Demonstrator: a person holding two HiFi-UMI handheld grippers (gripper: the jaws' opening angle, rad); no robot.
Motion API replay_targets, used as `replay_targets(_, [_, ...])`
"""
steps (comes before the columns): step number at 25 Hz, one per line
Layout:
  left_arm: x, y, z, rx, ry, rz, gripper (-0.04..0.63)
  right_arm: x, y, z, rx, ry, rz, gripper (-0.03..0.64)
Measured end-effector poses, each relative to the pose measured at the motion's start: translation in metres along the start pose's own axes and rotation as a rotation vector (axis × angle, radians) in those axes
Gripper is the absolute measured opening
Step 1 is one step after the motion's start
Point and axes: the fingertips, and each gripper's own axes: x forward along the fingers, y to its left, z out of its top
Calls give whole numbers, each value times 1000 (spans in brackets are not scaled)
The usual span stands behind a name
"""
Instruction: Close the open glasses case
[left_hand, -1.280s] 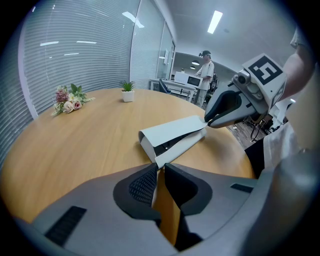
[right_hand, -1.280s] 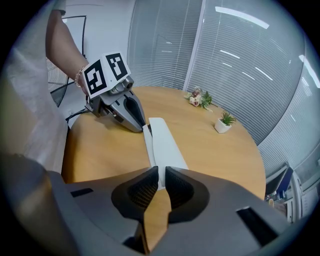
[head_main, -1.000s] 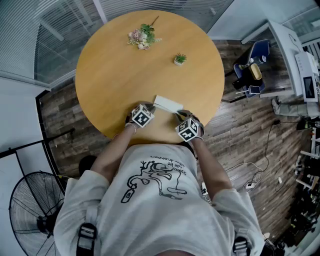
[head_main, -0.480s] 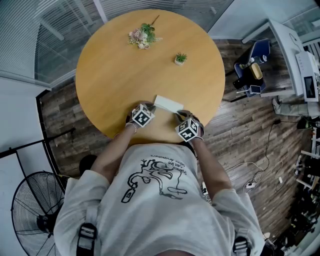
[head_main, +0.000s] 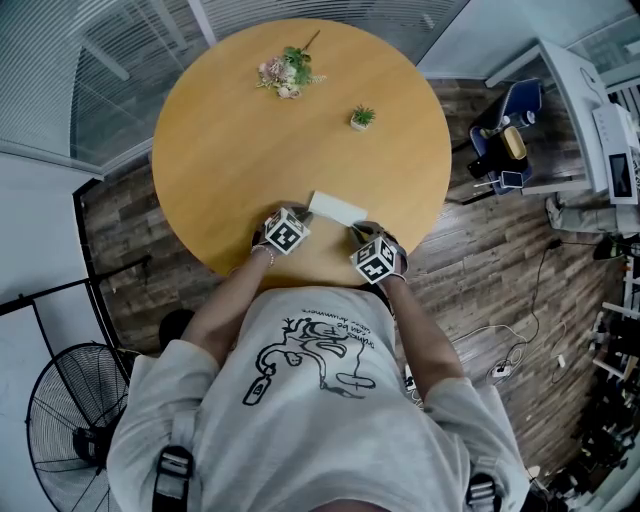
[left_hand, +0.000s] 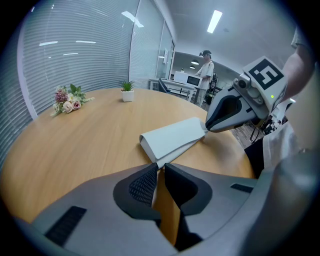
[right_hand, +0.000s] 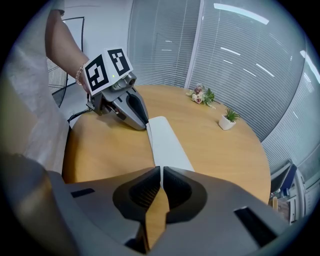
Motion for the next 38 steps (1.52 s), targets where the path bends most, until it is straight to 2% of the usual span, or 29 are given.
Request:
replay_targets(28, [-1,2,-1,5,12,8,66,4,1,-2,49,21,8,26])
replay_targets(33, [-8,3,-5,-25,33,5,52,-3,-2,5,91,-13,-1,22])
replay_targets(38, [-28,6,-1,-79,-29,43,43,-15,-7,15,145,-64,-18,18])
